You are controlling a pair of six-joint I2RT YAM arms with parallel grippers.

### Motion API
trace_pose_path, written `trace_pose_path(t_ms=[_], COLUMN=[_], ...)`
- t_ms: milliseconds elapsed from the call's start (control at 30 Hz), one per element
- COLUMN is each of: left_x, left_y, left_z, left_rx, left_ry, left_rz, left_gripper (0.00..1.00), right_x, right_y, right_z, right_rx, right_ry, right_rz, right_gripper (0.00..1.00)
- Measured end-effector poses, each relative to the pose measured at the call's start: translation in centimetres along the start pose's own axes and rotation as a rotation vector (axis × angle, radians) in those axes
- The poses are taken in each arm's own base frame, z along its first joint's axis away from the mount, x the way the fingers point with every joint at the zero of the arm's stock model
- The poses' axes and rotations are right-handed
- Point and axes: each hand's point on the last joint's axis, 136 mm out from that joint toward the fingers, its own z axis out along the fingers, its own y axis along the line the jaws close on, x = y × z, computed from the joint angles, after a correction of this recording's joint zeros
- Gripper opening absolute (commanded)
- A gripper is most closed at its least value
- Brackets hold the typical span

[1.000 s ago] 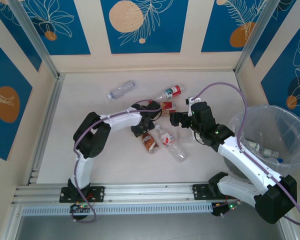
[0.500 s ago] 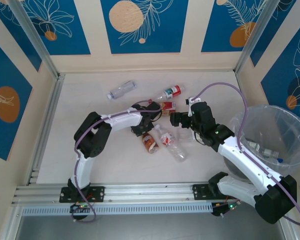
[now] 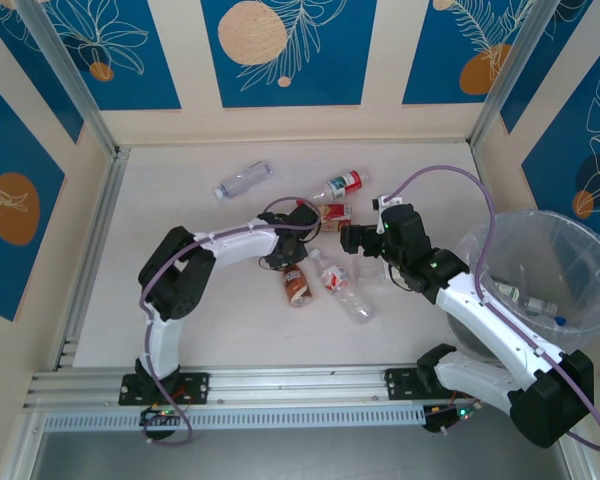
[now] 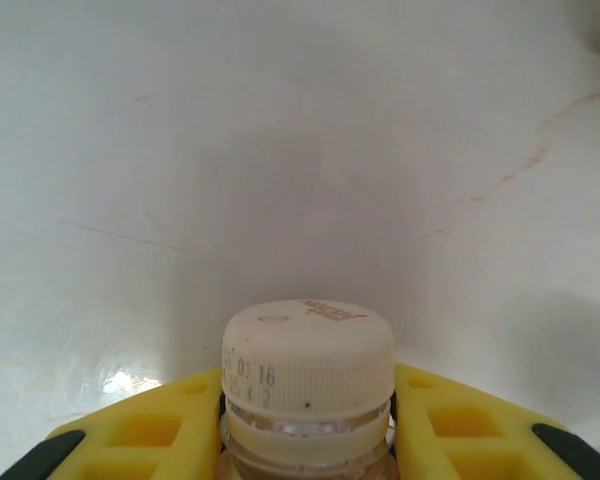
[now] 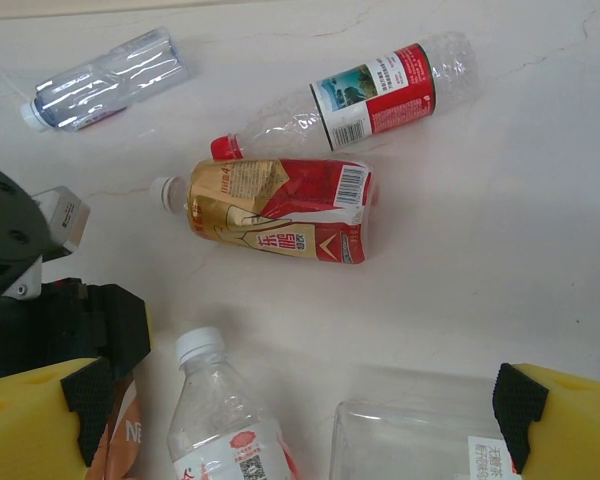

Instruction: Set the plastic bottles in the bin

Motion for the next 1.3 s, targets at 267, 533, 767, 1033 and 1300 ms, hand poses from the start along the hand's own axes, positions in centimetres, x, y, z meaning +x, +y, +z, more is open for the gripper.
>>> trace_pose_path(t_ms=[267, 533, 767, 1033, 1300], left_x=[-1.8, -3.3, -5.3, -5.3, -5.1], left_y=[-1.4, -2.9, -4.8, -5.9, -7.8], left_z=[-3.1, -6.1, -9.3, -10.7, -12.5], left_rx=[0.147, 0.311, 0.494, 0.689, 0.875], left_ry=[-0.101, -0.189, -0.233, -0.236, -0.232], left_rz=[0.104, 0.162, 0.148, 0.139, 0.144], left_gripper=[0.00, 0.00, 0.00, 0.00, 0.00], right_x=[0.1, 0.1, 0.5, -0.2, 0.3], right_y=[-0.1, 0.0, 0.1, 2.8, 6.5], right_z=[0.0, 0.0, 0.5, 0.4, 0.1], right_rx=[0.003, -0.006, -0.034, -0.206, -0.437], right_ry=[0.004, 0.008, 0.040, 0.060, 0.109], right_rz=[0.027, 0.098, 0.212, 0.274, 0.336], right_gripper=[1.00, 1.00, 0.99, 1.00, 0.99])
